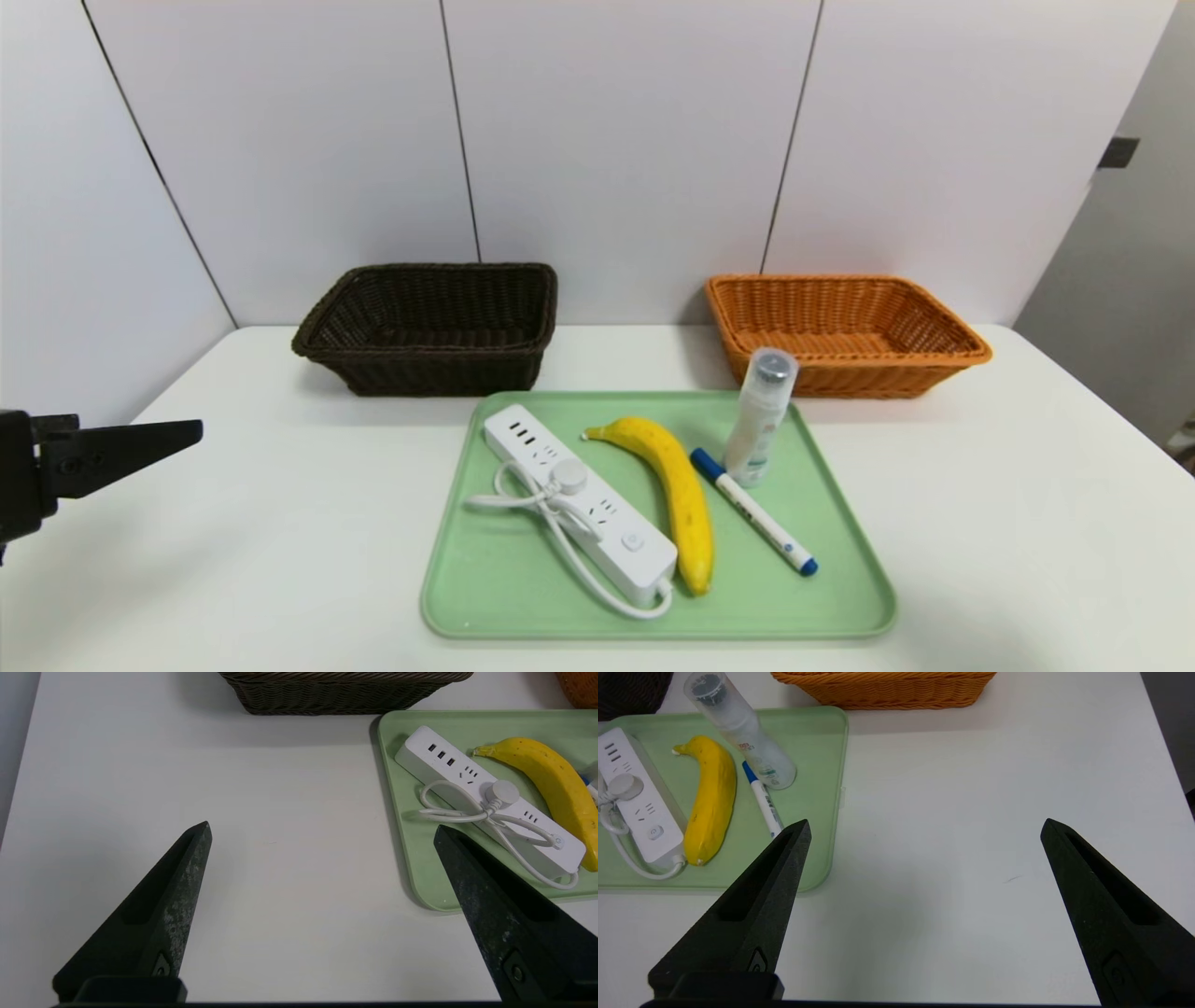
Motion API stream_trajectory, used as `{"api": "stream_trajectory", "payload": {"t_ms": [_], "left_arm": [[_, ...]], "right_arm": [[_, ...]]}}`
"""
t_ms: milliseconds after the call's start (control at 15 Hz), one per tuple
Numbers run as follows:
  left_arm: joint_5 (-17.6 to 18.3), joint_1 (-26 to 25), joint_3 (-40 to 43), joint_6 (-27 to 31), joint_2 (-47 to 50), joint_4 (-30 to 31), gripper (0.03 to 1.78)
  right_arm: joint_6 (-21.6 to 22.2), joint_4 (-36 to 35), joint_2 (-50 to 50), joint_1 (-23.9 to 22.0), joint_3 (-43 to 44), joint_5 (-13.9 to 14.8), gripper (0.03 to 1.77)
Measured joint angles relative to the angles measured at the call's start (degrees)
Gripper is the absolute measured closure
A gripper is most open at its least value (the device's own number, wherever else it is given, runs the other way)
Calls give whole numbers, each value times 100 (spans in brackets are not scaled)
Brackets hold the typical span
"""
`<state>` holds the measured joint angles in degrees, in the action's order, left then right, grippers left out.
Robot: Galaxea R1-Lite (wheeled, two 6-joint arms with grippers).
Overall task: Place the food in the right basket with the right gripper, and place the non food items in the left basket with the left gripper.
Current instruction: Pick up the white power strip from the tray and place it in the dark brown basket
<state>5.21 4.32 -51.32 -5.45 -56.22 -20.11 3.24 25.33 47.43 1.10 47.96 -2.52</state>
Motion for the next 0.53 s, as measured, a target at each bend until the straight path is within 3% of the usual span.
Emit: {"api": "stream_trajectory", "payload": {"t_ms": [333,533], "left_arm": [[-466,898,-488,-273,-805,-83,12],[-900,1721,-829,-778,-1348,-66,12]], "right_arm": [[-29,-4,640,28,397,-677,10],[-35,-1,916,386,667,-965,10]]}}
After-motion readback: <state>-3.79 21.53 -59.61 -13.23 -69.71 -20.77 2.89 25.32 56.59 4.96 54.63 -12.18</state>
